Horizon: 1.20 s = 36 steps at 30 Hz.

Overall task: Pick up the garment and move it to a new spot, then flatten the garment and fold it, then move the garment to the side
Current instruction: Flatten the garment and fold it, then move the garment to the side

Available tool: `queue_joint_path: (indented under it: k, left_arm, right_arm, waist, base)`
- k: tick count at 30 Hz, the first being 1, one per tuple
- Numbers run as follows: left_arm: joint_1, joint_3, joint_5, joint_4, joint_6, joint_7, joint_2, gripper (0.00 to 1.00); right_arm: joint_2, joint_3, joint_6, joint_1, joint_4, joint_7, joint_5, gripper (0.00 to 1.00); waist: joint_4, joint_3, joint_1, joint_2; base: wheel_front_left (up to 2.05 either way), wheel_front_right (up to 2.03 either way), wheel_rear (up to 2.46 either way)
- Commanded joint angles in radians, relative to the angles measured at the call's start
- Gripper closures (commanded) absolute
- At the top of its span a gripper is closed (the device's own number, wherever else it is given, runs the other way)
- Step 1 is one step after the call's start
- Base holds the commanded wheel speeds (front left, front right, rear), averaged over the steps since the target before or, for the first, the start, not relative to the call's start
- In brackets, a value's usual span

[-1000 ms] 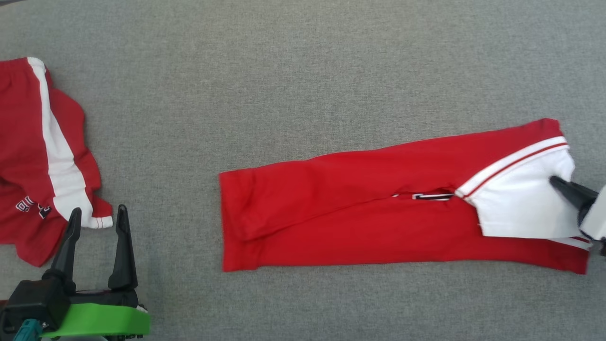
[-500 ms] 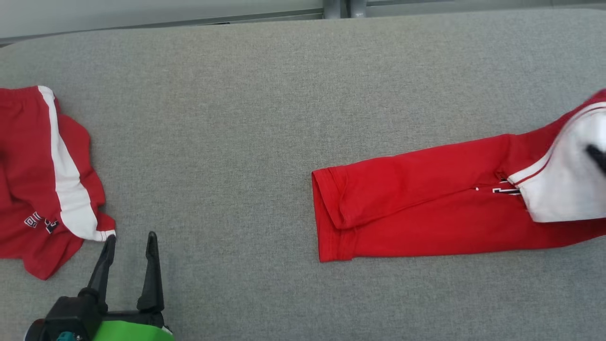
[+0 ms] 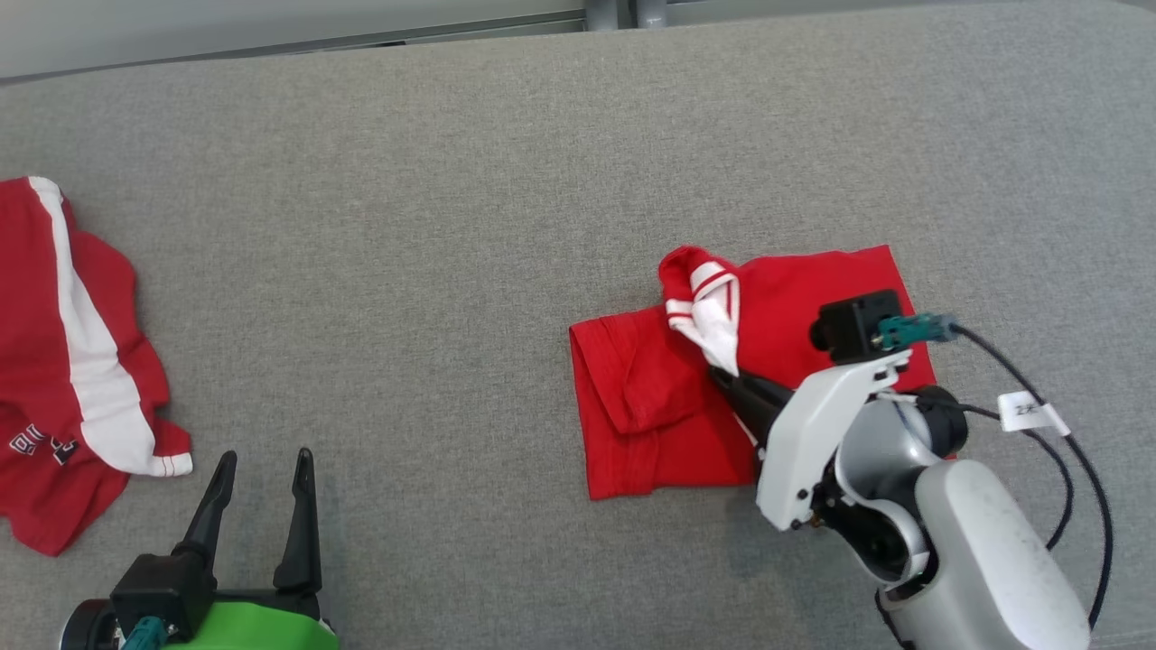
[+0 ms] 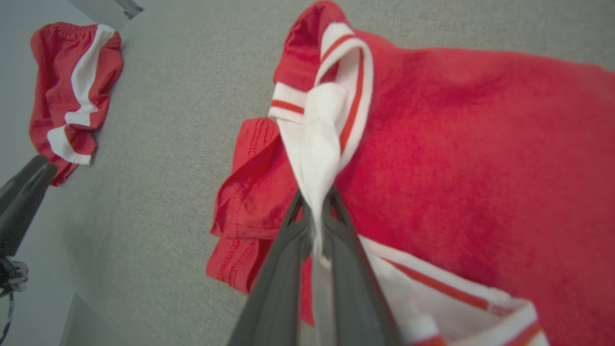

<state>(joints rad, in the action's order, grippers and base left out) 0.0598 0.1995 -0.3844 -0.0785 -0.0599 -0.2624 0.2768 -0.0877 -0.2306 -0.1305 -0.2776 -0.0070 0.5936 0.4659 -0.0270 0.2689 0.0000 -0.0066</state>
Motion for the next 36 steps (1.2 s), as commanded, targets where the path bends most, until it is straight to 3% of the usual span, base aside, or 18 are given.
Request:
queue_joint_path:
  k: [1,6,7,9,11,15,18,25,29,36]
  left_arm:
    - [-0.019,-0.004,0.004,-0.006,0.008,-0.003,0.002,0.00]
    - [-0.031,-0.013,0.015,-0.021,0.018,-0.003,-0.003,0.00]
    - [-0.032,-0.014,0.018,-0.024,0.019,-0.003,-0.005,0.00]
    - [-0.025,-0.011,0.024,-0.030,0.023,-0.003,-0.009,0.00]
    - [-0.015,-0.012,0.029,-0.033,0.022,-0.003,-0.016,0.00]
    - [0.007,-0.017,0.038,-0.029,0.019,-0.003,-0.027,0.00]
    - [0.019,-0.026,0.039,-0.017,0.015,-0.003,-0.030,0.00]
    - [0.028,-0.044,0.044,0.024,0.016,-0.003,-0.040,0.00]
    - [0.009,-0.042,0.050,0.029,0.024,-0.003,-0.040,0.00]
    - [-0.018,-0.045,0.060,0.022,0.033,-0.003,-0.033,0.00]
  right_arm:
    - [0.005,-0.011,0.000,-0.013,0.022,-0.020,-0.017,1.00]
    - [0.035,-0.080,0.000,-0.056,0.143,-0.111,-0.053,1.00]
    - [0.036,-0.092,0.000,-0.066,0.161,-0.128,-0.047,0.81]
    - [0.036,-0.121,0.000,-0.088,0.188,-0.161,-0.026,0.67]
    - [0.036,-0.145,0.000,-0.103,0.202,-0.187,0.005,0.00]
    - [0.035,-0.130,0.000,-0.112,0.152,-0.210,0.052,0.00]
    - [0.027,-0.042,0.000,-0.083,0.060,-0.183,0.034,0.00]
    - [-0.106,0.201,0.000,0.015,-0.087,-0.020,-0.039,0.00]
    - [-0.129,0.268,0.000,0.035,-0.058,0.015,-0.054,0.00]
    - [-0.093,0.234,0.000,-0.007,0.055,0.020,0.020,0.00]
  waist:
    - [-0.002,0.002,0.0000,0.0066]
    - [-0.003,0.000,0.0000,0.0066]
    - [-0.004,-0.001,0.0000,0.0066]
    - [-0.007,-0.007,0.0000,0.0066]
    - [-0.010,-0.012,0.0000,0.0066]
    - [-0.011,-0.023,0.0000,0.0066]
    - [-0.012,-0.026,0.0000,0.0066]
    - [-0.021,0.010,0.0000,0.0066]
    - [-0.028,0.037,0.0000,0.0066]
    - [-0.029,0.053,0.0000,0.0066]
  base:
    - [0.00,0.00,0.00]
    - [0.00,0.00,0.00]
    - [0.00,0.00,0.00]
    - [0.00,0.00,0.00]
    - [0.00,0.00,0.00]
    - [0.00,0.00,0.00]
    - [0.00,0.00,0.00]
    - [0.00,0.00,0.00]
    - [0.00,0.00,0.00]
    - [0.00,0.00,0.00]
